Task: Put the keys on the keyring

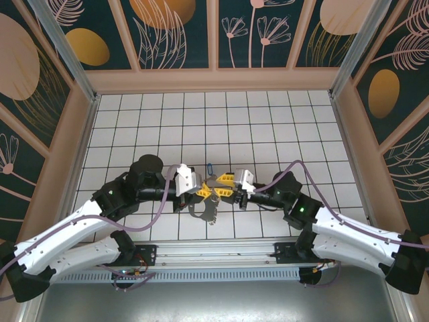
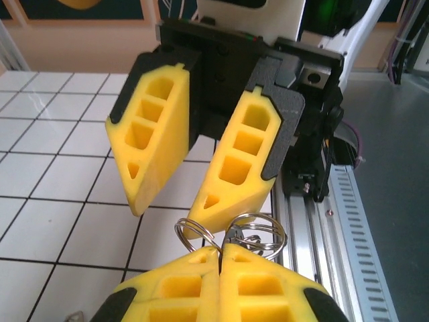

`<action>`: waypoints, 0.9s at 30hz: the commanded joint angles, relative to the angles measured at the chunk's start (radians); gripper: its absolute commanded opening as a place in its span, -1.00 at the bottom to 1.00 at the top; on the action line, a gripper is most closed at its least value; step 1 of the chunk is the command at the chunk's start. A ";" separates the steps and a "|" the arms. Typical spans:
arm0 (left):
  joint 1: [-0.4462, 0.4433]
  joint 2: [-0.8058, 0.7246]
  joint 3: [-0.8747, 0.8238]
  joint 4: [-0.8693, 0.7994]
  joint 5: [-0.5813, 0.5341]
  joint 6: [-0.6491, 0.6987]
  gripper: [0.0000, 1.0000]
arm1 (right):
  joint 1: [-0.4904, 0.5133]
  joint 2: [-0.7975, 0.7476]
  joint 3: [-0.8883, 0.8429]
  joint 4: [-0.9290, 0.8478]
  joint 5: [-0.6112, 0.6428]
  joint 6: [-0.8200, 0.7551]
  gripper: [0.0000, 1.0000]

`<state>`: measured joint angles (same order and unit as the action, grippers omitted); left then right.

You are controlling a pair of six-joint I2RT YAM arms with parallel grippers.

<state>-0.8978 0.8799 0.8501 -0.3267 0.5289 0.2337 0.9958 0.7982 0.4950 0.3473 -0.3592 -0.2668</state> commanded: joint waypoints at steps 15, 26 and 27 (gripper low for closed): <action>0.000 0.037 0.040 -0.082 -0.003 0.046 -1.00 | 0.030 0.048 0.098 -0.133 -0.024 -0.127 -0.52; 0.000 0.033 0.034 -0.097 -0.004 0.058 -1.00 | 0.030 0.057 0.138 -0.212 -0.064 -0.161 -0.52; 0.000 0.033 0.033 -0.098 -0.003 0.058 -1.00 | 0.031 0.055 0.142 -0.222 -0.065 -0.163 -0.51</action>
<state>-0.8978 0.9154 0.8604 -0.4210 0.5156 0.2729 1.0183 0.8551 0.5903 0.1497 -0.3912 -0.4091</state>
